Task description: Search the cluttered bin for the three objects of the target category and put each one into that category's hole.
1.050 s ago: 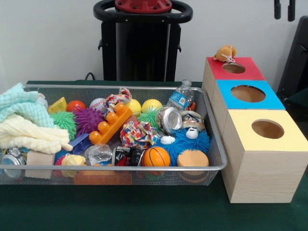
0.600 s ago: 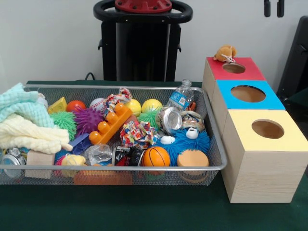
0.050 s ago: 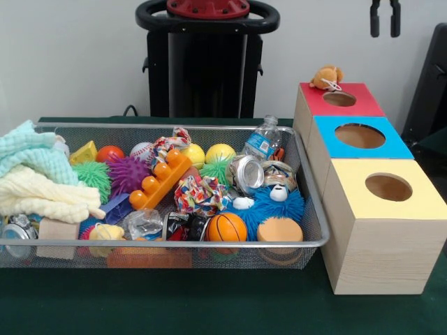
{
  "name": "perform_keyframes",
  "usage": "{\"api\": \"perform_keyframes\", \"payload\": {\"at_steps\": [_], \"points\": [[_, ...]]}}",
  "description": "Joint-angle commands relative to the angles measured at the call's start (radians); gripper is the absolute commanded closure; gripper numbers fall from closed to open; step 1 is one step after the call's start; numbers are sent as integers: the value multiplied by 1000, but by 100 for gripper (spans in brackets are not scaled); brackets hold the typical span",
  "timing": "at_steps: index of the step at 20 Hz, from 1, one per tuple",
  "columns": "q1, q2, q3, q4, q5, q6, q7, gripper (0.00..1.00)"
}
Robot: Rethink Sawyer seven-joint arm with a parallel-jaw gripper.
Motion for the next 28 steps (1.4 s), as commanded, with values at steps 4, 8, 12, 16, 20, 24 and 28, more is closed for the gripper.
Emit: {"api": "perform_keyframes", "payload": {"at_steps": [4, 8, 12, 16, 20, 24, 28], "points": [[-69, 220, 23, 98, -194, -209, 318, 0], [-97, 311, -19, 100, -280, -288, 286, 0], [-102, 322, -12, 104, -319, -311, 308, 0], [-78, 342, -16, 91, -315, -331, 332, 0], [-82, 338, -14, 86, -315, -329, 341, 0], [-121, 304, 3, 94, -332, -298, 344, 0], [-165, 274, 16, 97, -351, -267, 339, 0]]}}
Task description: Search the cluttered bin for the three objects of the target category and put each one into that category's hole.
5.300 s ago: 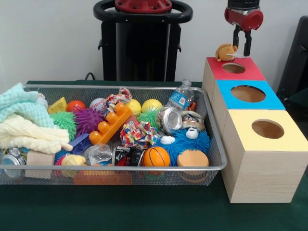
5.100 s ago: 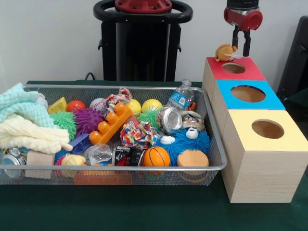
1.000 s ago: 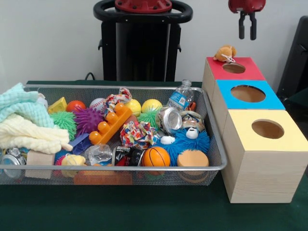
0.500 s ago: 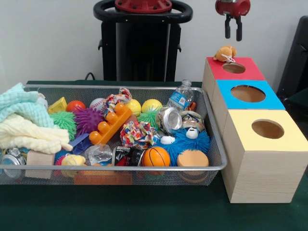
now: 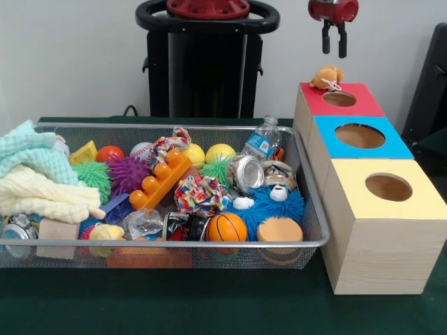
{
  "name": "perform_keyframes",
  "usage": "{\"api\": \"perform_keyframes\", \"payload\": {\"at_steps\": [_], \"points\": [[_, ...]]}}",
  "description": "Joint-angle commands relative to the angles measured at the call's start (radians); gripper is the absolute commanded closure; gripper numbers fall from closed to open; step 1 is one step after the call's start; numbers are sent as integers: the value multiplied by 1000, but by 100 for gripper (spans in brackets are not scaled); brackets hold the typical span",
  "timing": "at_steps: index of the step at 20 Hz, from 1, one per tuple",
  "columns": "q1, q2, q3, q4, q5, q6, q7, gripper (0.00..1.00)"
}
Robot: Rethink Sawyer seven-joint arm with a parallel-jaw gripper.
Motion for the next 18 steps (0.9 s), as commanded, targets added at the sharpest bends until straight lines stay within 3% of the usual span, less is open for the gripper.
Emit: {"api": "perform_keyframes", "payload": {"at_steps": [1, 10, 18], "points": [[-85, -20, 18, -32, -21, -25, 236, 0], [-194, -149, 104, -30, -11, 116, 249, 0], [-205, -86, 73, -63, -4, 80, 199, 0]]}}
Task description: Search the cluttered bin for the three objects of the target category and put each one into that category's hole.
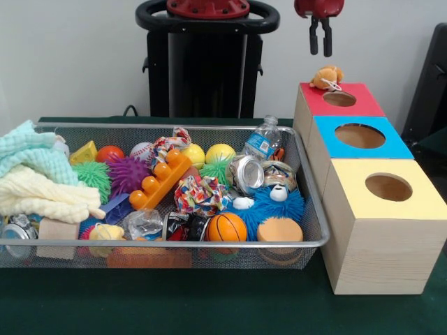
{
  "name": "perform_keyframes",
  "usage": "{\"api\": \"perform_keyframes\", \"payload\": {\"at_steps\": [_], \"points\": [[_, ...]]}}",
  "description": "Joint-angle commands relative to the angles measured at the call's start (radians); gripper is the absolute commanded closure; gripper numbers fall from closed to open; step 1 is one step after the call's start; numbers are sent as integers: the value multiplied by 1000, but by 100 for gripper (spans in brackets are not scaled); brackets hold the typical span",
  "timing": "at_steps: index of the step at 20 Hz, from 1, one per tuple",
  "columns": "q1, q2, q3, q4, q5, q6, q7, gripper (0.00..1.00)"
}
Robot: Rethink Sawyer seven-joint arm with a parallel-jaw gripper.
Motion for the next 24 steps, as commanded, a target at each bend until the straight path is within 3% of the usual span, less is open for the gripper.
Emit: {"api": "perform_keyframes", "payload": {"at_steps": [1, 9, 24], "points": [[-27, 41, 42, -64, 7, 47, 198, 0], [43, 115, -6, -100, 43, -5, 181, 0], [62, 94, -10, -126, 79, 38, 190, 0]]}}
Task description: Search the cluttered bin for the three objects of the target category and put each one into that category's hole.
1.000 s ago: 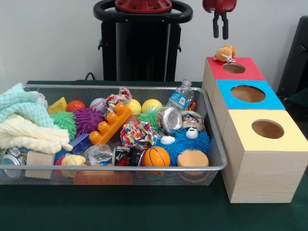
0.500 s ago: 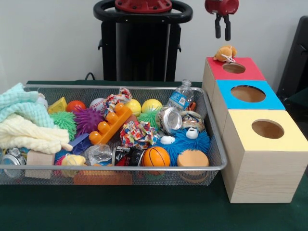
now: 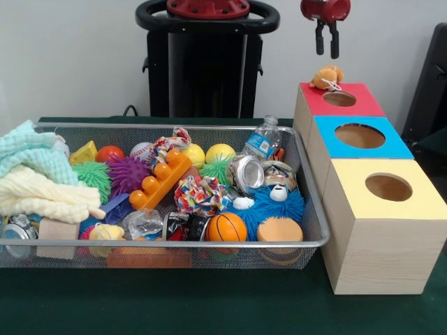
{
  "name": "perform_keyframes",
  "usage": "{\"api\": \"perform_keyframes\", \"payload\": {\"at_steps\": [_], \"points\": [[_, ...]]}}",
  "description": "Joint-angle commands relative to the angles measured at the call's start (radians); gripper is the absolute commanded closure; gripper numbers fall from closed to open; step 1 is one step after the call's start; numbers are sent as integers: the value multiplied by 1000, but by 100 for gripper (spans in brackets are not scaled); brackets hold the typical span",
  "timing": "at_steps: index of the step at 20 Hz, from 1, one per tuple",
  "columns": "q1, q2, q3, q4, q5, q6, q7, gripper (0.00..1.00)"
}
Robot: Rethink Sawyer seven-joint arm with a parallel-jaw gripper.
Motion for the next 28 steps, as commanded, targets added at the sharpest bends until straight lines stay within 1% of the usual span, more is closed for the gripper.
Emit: {"api": "perform_keyframes", "payload": {"at_steps": [1, 4, 8, 10, 14, 18, 21, 28], "points": [[-19, 33, -11, -128, 69, 30, 184, 0], [-29, 47, -27, -142, 68, 27, 165, 0], [-17, 98, -82, -179, 76, -3, 120, 0], [-6, 107, -96, -192, 84, -5, 113, 0], [12, 101, -102, -203, 97, 5, 124, 0], [-5, 103, -107, -213, 87, 19, 119, 0], [15, 115, -108, -223, 99, 12, 132, 0], [15, 89, -100, -219, 101, 42, 147, 0]]}}
